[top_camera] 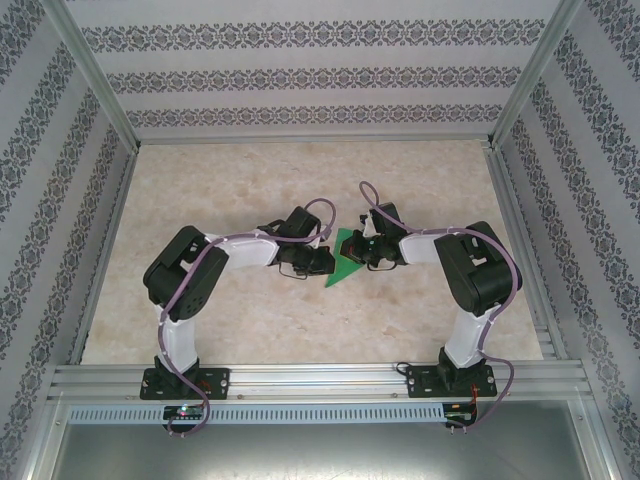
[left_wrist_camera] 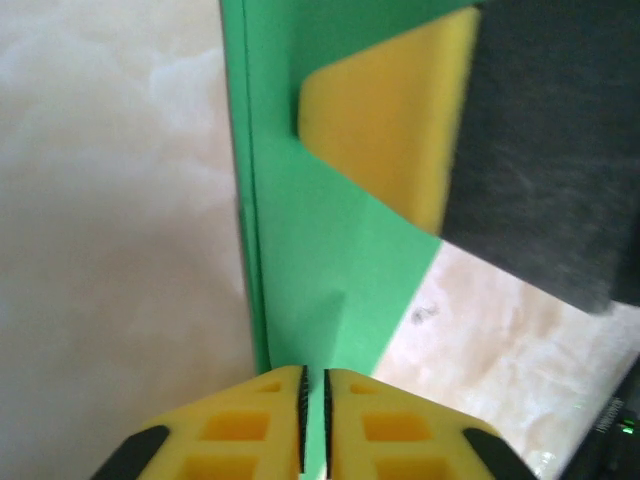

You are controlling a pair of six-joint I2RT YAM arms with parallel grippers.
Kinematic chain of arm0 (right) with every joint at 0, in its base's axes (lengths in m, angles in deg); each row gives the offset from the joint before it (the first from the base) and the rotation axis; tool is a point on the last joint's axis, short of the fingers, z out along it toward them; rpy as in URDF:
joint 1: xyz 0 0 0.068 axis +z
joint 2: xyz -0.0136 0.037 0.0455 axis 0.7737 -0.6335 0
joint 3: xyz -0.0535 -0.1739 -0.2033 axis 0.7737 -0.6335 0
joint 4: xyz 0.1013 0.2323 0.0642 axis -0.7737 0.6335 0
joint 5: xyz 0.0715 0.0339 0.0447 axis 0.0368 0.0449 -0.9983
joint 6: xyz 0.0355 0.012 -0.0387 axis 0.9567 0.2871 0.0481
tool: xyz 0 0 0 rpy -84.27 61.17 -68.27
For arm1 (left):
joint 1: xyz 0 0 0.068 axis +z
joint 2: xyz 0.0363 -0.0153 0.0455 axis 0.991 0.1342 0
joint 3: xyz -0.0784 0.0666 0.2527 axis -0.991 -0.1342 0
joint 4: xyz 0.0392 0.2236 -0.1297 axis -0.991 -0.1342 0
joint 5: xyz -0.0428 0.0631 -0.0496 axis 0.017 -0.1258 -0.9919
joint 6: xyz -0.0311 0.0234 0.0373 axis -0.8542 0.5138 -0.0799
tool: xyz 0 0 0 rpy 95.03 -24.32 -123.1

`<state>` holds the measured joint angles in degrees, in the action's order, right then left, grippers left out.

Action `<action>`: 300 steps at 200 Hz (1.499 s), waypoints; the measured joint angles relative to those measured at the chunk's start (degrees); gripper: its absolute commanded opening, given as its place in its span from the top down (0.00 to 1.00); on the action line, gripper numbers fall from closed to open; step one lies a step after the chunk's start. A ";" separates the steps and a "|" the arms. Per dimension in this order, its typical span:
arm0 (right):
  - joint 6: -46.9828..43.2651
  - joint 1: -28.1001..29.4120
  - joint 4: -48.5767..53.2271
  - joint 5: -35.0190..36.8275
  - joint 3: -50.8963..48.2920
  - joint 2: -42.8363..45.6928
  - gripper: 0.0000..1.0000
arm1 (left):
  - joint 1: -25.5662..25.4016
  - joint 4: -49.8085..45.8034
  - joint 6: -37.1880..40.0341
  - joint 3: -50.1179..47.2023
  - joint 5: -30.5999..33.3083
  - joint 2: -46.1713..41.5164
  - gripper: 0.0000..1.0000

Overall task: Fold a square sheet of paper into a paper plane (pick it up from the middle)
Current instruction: Fourth fold the wing at the center of the table.

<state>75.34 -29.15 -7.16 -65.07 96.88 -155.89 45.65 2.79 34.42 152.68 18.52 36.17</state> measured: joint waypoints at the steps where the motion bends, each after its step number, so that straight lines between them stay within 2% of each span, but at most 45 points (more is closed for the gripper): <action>1: -0.02 0.00 0.02 0.00 0.00 0.00 1.00 | 0.00 0.02 -0.17 -0.09 -0.13 -0.13 0.82; 51: -0.59 0.00 0.00 0.00 0.00 -0.02 1.00 | 0.00 0.57 -4.33 -1.18 -3.52 -1.60 0.82; 174: -1.03 0.00 0.00 -0.39 0.02 -0.17 1.00 | -0.04 0.81 -6.54 -1.07 -3.93 1.31 0.84; 244: -1.20 0.00 0.55 -0.42 0.35 -0.28 1.00 | -0.15 3.96 -7.43 -3.54 -3.67 1.22 0.85; 300: -1.20 0.00 0.72 -0.55 0.50 -0.50 1.00 | -0.79 5.75 -7.39 -6.21 -1.77 -0.52 0.93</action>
<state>74.14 -29.15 -6.44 -65.62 97.38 -156.40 44.86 8.53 27.03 146.47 16.75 35.64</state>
